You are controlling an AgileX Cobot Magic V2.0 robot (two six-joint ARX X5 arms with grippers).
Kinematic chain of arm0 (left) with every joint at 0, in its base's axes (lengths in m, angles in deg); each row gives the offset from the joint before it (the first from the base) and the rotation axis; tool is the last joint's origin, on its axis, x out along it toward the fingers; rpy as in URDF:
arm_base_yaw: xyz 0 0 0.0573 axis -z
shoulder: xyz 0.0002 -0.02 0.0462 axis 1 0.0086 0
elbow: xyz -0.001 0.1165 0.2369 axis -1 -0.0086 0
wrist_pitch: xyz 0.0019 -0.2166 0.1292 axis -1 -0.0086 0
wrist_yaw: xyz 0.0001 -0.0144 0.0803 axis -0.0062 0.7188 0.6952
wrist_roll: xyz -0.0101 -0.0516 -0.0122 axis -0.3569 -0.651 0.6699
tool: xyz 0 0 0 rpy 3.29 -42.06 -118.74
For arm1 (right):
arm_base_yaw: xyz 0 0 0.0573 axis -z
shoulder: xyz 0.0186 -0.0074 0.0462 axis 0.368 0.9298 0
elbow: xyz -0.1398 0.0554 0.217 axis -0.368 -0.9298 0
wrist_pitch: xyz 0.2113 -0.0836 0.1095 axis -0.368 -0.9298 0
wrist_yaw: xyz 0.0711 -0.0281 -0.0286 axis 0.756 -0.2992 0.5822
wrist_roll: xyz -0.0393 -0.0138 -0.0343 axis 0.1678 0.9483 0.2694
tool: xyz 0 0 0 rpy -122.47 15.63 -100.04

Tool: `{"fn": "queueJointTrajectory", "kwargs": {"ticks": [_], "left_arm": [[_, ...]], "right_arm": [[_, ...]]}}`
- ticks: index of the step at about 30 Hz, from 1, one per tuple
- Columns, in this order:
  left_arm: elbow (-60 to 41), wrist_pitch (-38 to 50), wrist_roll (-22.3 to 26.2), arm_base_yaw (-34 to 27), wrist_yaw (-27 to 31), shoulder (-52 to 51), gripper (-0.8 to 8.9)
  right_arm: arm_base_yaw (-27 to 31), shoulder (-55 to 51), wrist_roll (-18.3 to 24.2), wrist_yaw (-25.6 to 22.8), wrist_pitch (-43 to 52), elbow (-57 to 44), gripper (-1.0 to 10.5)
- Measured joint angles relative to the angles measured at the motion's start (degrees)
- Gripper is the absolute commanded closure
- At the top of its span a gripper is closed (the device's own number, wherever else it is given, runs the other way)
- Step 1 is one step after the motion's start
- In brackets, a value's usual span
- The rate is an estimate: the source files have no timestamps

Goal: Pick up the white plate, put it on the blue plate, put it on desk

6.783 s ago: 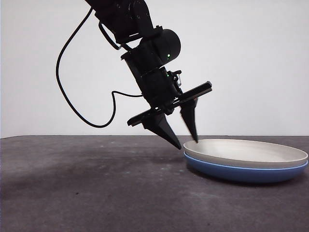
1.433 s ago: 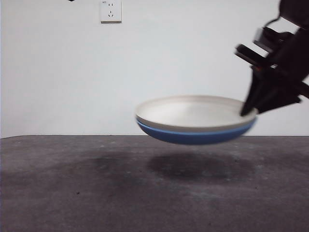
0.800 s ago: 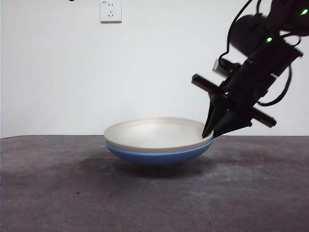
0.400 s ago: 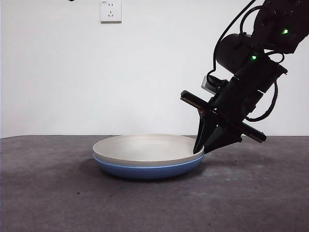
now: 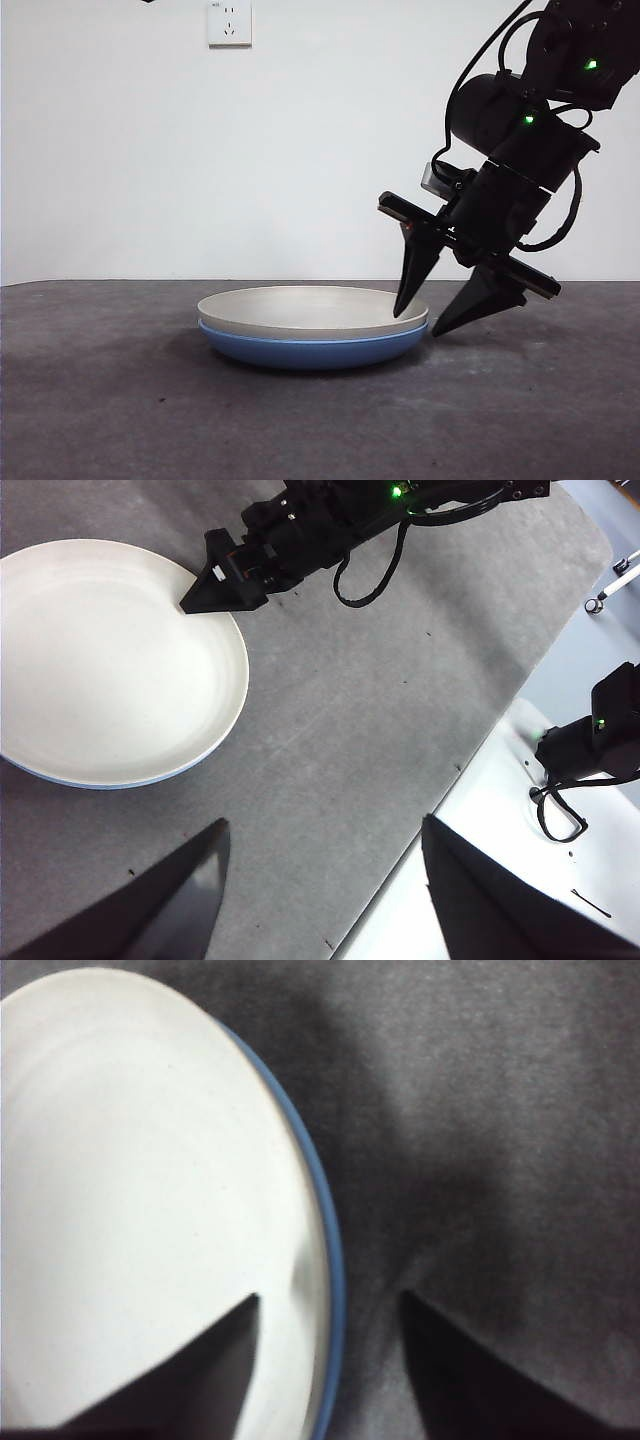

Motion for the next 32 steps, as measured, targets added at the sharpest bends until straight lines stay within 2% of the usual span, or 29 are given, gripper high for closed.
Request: {"fn": "queueJointTrajectory", "kwargs": {"ticks": [6, 13, 26, 32], "left_arm": [[0.00, 0.00, 0.00, 0.00, 0.00, 0.00, 5.04], [0.00, 0.00, 0.00, 0.00, 0.00, 0.00, 5.04], [0.00, 0.00, 0.00, 0.00, 0.00, 0.00, 5.04], [0.00, -0.02, 0.00, 0.00, 0.00, 0.00, 5.04]], "right_arm": [[0.00, -2.05, 0.09, -0.04, -1.73, 0.00, 6.6], [-0.02, -13.33, 3.26, -1.99, -5.73, 0.02, 6.6], [-3.65, -37.00, 14.64, -1.25, -26.69, 0.07, 6.6], [-7.08, -43.45, 16.74, -1.27, -39.06, 0.07, 6.6]]}}
